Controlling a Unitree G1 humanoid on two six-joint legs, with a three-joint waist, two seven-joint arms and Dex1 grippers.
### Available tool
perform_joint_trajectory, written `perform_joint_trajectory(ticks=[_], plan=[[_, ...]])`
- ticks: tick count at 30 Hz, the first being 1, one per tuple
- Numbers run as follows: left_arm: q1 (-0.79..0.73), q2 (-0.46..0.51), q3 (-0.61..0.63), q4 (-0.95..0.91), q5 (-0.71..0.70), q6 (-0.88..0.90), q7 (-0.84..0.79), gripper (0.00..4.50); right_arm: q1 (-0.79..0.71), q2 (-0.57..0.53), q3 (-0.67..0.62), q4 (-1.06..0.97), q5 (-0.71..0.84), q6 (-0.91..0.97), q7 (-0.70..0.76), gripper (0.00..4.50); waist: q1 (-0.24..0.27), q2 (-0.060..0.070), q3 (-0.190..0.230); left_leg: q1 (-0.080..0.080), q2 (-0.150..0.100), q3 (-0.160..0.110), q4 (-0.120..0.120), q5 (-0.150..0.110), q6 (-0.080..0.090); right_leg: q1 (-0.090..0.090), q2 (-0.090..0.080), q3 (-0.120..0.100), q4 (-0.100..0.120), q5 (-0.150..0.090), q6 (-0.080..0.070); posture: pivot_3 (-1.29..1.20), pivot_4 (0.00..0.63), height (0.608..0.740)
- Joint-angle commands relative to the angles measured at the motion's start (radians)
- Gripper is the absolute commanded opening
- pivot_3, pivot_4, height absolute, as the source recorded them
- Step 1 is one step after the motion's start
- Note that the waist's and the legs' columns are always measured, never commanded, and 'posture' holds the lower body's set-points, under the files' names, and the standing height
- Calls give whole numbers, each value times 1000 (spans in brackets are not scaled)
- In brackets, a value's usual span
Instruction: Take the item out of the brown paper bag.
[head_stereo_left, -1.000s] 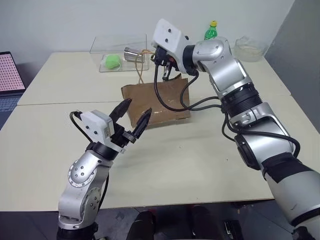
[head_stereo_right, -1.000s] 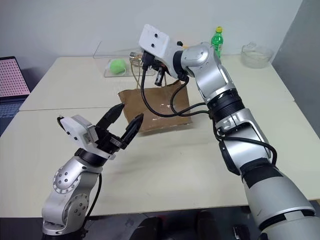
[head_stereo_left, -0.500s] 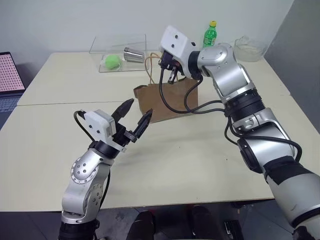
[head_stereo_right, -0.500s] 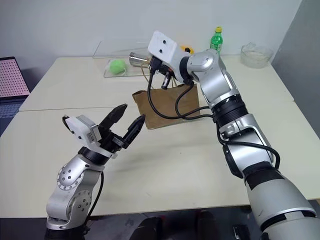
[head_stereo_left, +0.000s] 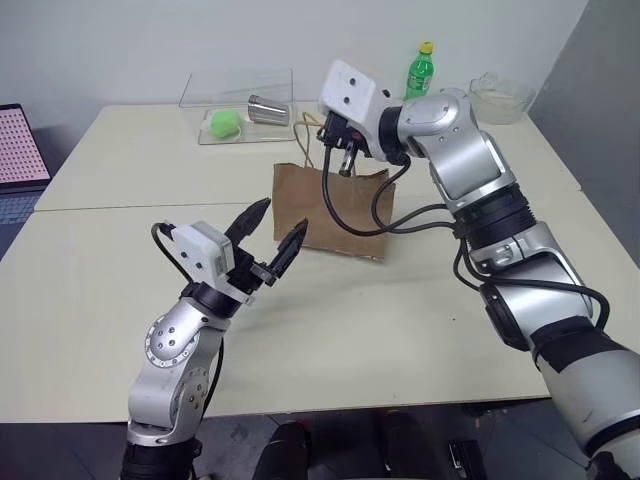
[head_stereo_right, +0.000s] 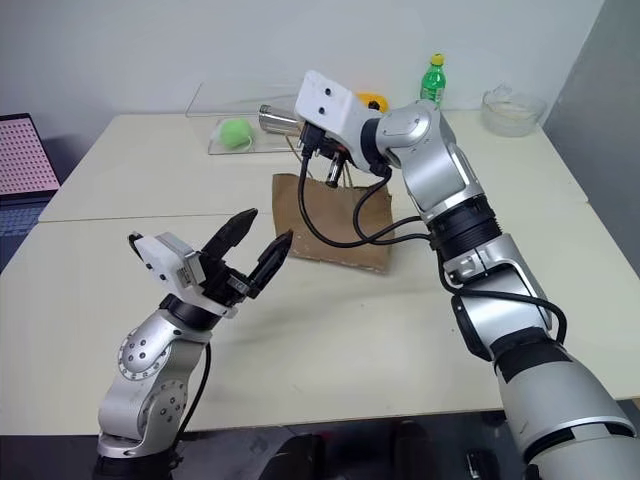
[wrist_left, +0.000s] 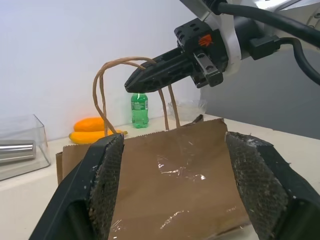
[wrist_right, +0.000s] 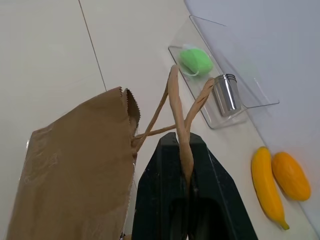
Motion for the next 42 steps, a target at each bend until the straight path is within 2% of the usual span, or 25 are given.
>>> perform_joint_trajectory(ticks=[1, 14, 17, 25, 27, 31, 35, 38, 40, 42], plan=[[-10, -1, -2, -25, 2, -19, -2, 3399, -21, -10, 1, -5, -14, -56, -18, 24, 0, 0, 0, 0, 0, 0, 0, 0, 0, 0, 0, 0, 0, 0, 0, 0, 150, 740], [-22, -2, -23, -42, 8, -1, 14, 3399, -20, -9, 5, 53, -45, -126, -23, 24, 0, 0, 0, 0, 0, 0, 0, 0, 0, 0, 0, 0, 0, 0, 0, 0, 150, 740], [-27, -1, -27, -44, 5, 4, 17, 3399, -17, -17, 9, 64, -52, -148, -30, 655, 0, 0, 0, 0, 0, 0, 0, 0, 0, 0, 0, 0, 0, 0, 0, 0, 150, 740], [-44, -3, -37, -33, 6, 13, 18, 3399, 27, -91, -19, -53, -18, -86, 37, 3545, 1, 0, 0, 0, 0, 0, 0, 0, 0, 0, 0, 0, 0, 0, 0, 0, 150, 740], [-54, -2, -42, -27, 14, 32, 30, 3399, 77, -139, -57, -165, 22, 2, 70, 4225, 2, 0, 0, 0, 0, 0, 1, 0, 0, 0, 0, 0, 0, 0, 0, 0, 150, 740], [-76, -4, -48, -25, 13, 70, 52, 3399, 258, -243, -155, -500, 100, 239, 91, 4225, 13, -1, 0, -1, 0, -2, 2, 0, 0, 1, 0, -1, -1, 0, 0, 0, 150, 740], [-128, -5, -49, -13, 12, 108, 67, 3399, 489, -265, -303, -882, 229, 523, 54, 4225, 21, -1, -1, -1, 0, -2, 4, 0, 1, 2, 0, -1, 0, 0, 0, 0, 150, 740], [-198, 8, -44, 24, 5, 143, 63, 3399, 708, -202, -451, -1193, 328, 658, -12, 4225, 23, -1, -1, -1, 0, -3, 4, 0, 1, 3, 0, -2, 0, 0, 0, 0, 150, 740], [-295, 27, -9, 102, -14, 179, 58, 3017, 889, -83, -517, -1378, 378, 649, -95, 4264, 27, -2, -2, -1, 0, -3, 5, 0, 1, 4, 0, -2, 0, 0, 0, 0, 150, 740], [-395, 59, 15, 197, -23, 176, 12, 2544, 1065, -24, -489, -1501, 355, 597, -181, 4264, 26, -2, -3, 0, 0, -4, 5, 0, 1, 5, 1, -3, 0, 0, 1, 0, 150, 740]])
